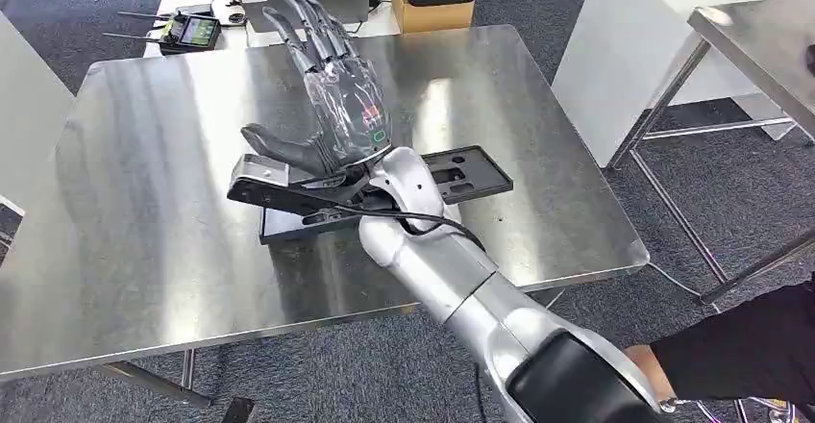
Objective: Take the parts from the cabinet and place them on the table.
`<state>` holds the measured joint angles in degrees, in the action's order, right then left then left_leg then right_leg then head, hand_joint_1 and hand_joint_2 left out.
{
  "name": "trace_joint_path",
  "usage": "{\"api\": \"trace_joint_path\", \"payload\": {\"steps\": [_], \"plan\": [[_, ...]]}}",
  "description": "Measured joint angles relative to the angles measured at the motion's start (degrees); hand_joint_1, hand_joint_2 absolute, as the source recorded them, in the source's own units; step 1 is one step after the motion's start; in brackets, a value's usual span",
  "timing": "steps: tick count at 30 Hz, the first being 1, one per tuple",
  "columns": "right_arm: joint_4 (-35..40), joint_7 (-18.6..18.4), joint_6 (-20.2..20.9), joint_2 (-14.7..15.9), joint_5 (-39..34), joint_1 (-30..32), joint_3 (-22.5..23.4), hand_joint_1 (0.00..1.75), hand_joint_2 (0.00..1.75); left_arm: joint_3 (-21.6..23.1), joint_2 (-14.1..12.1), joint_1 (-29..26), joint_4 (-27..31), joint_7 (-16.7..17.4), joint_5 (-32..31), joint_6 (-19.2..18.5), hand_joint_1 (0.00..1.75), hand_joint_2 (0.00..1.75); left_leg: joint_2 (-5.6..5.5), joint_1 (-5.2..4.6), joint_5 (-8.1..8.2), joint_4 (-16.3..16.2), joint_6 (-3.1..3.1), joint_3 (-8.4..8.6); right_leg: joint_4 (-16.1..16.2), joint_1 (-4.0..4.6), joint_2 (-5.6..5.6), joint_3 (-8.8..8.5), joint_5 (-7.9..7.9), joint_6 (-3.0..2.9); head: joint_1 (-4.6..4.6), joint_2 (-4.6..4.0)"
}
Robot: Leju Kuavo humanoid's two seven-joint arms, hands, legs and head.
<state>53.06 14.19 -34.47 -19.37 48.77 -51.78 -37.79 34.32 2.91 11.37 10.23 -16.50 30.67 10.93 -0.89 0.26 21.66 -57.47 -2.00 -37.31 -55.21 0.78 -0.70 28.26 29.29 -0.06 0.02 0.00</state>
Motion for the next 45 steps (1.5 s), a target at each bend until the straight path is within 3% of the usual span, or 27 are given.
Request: {"api": "trace_joint_path", "payload": {"steps": [3,5,7,10,12,16,20,23,30,31,32,33,34,36,37,38,40,41,42,45], "plan": [[5.4,2.2,1.0,0.0,-1.2,1.9,1.4,0.0,0.0,0.0,0.0,0.0,0.0,-0.1,0.0,0.2,0.0,0.0,-0.01,0.0,0.0,0.0,0.0,0.0,0.0,-0.01,0.0,0.01,0.0,0.0,-0.02,-0.02],[9.4,8.5,5.4,0.0,-12.0,3.9,2.4,0.0,0.0,0.0,0.0,0.0,0.0,-0.7,0.0,1.1,0.0,0.0,-0.03,0.01,0.0,0.0,0.0,0.02,0.0,-0.01,0.02,-0.01,0.0,0.0,0.02,0.0],[17.2,13.8,13.4,0.0,-29.2,8.5,3.7,0.0,0.0,0.0,-0.1,0.0,0.0,-1.6,0.7,1.3,0.0,0.0,-0.08,0.0,0.0,0.0,0.0,0.02,0.0,-0.02,0.06,0.0,0.0,0.0,0.0,0.0],[30.5,15.4,27.7,0.4,-52.4,17.5,7.1,0.0,0.0,-0.1,-0.3,-0.6,0.0,-2.7,1.7,1.6,0.0,0.0,-0.14,-0.03,0.07,0.0,-0.04,0.02,0.0,-0.04,0.11,0.05,0.03,0.0,0.0,0.0],[39.1,16.1,35.9,1.4,-63.8,24.2,10.3,0.0,0.0,-0.1,-0.4,-1.0,0.0,-3.1,1.8,2.1,0.0,0.0,-0.28,-0.06,0.18,0.0,-0.08,0.02,0.1,-0.06,0.22,0.04,0.16,0.15,0.02,-0.02],[50.4,15.1,54.8,3.8,-76.7,36.2,19.3,0.0,0.0,-0.2,-0.9,-1.5,0.0,-3.7,2.0,3.1,0.0,0.0,-0.28,-0.17,0.28,0.0,-0.12,0.03,0.1,-0.09,0.26,-0.01,0.18,0.15,0.0,0.0],[56.3,20.4,66.2,5.5,-76.3,47.2,27.7,0.0,0.0,-0.7,-1.5,-1.9,0.0,-4.2,2.9,4.0,0.0,0.0,-0.29,-0.19,0.31,0.0,-0.14,0.07,0.1,-0.11,0.27,-0.1,0.23,0.23,0.04,0.0],[58.6,21.7,66.9,5.7,-75.2,52.4,31.3,0.0,0.0,-1.3,-2.3,-2.3,0.0,-4.4,3.1,4.1,0.0,0.0,-0.21,-0.38,0.88,-0.3,-0.63,0.17,0.2,-0.47,0.14,-0.37,0.39,0.56,-0.02,-0.02],[59.0,21.7,67.2,5.7,-76.4,54.3,33.5,0.0,0.0,-1.7,-2.5,-2.4,0.0,-5.0,3.2,4.1,0.0,0.0,-0.23,-0.42,1.1,-0.4,-0.84,0.37,0.2,-0.53,0.14,-0.6,0.56,0.78,0.04,0.0],[59.0,21.6,67.4,5.7,-76.9,54.9,34.7,0.0,0.0,-1.9,-2.6,-2.5,0.0,-5.4,3.2,4.2,0.0,0.0,-0.24,-0.5,1.21,-0.4,-1.0,0.4,0.2,-0.62,0.15,-0.66,0.59,0.83,-0.02,0.0],[59.0,21.3,67.9,5.7,-78.1,56.0,37.9,0.0,0.0,-2.0,-2.8,-2.6,0.0,-6.3,3.2,4.4,0.0,0.0,-0.09,-0.39,0.62,0.6,-1.73,1.13,0.2,-0.05,0.16,-0.84,0.78,1.25,0.0,0.0],[58.8,20.8,68.1,5.7,-78.5,56.1,39.0,0.0,0.0,-2.0,-2.8,-2.5,0.0,-6.5,3.2,4.7,0.0,0.0,0.36,0.05,0.36,1.3,-2.13,1.57,-5.7,-0.51,0.31,1.48,4.44,0.73,0.13,0.0],[58.6,20.5,68.1,5.7,-78.6,56.1,39.4,0.0,0.0,-2.0,-2.9,-2.5,0.0,-6.5,3.2,4.8,0.0,0.0,0.39,0.06,0.38,1.3,-2.12,1.53,-10.2,-0.77,0.3,3.76,6.52,0.63,0.17,0.0],[57.9,20.2,68.2,5.9,-79.0,56.2,40.1,0.0,0.0,-2.0,-2.9,-2.6,0.0,-6.6,3.2,4.9,0.0,0.0,0.46,0.06,0.38,1.3,-2.07,1.31,-18.0,-1.28,0.31,7.81,9.01,1.17,0.15,-0.02],[57.6,20.1,68.2,5.9,-79.1,56.1,40.3,0.0,0.0,-2.0,-2.9,-2.7,0.0,-6.6,3.2,4.9,0.0,0.0,0.47,0.15,0.3,1.2,-1.95,1.27,-18.3,-1.58,0.32,8.04,8.49,1.85,0.22,0.0],[57.1,20.0,68.2,6.0,-79.3,56.1,40.5,0.0,0.0,-2.0,-2.8,-2.8,0.0,-6.6,3.3,5.0,0.0,0.0,0.46,0.28,0.22,1.2,-1.79,1.24,-16.0,-1.85,0.33,6.85,6.93,2.73,0.2,0.0],[56.5,19.7,68.2,6.1,-79.3,55.9,40.6,0.0,0.0,-2.1,-2.8,-2.9,0.0,-6.7,3.5,5.3,0.0,0.0,0.4,0.74,0.02,1.1,-1.05,1.17,-4.7,-2.84,0.55,1.26,2.28,4.62,0.2,0.0],[56.1,19.7,68.2,6.1,-79.5,55.6,40.7,0.0,0.0,-2.2,-2.9,-2.9,0.0,-6.7,3.6,5.4,0.0,0.0,0.35,0.55,-0.1,0.9,-0.56,1.06,-0.2,-3.26,0.94,-0.88,1.34,4.87,0.37,-0.02],[55.6,19.6,68.2,6.2,-79.8,55.5,40.7,0.0,0.0,-2.5,-2.9,-3.0,0.0,-6.9,3.8,5.5,0.0,0.0,0.28,0.54,-0.21,0.9,0.07,0.85,-1.6,-2.37,0.62,-0.82,-0.31,4.22,0.59,0.0],[54.5,19.4,68.2,6.3,-80.5,55.1,40.9,0.0,0.0,-3.2,-2.9,-3.4,0.0,-7.2,4.0,5.9,0.0,0.0,0.29,0.38,-0.65,0.6,0.91,0.75,-1.5,-2.23,0.4,0.63,-0.13,2.87,0.5,-0.02]]}}
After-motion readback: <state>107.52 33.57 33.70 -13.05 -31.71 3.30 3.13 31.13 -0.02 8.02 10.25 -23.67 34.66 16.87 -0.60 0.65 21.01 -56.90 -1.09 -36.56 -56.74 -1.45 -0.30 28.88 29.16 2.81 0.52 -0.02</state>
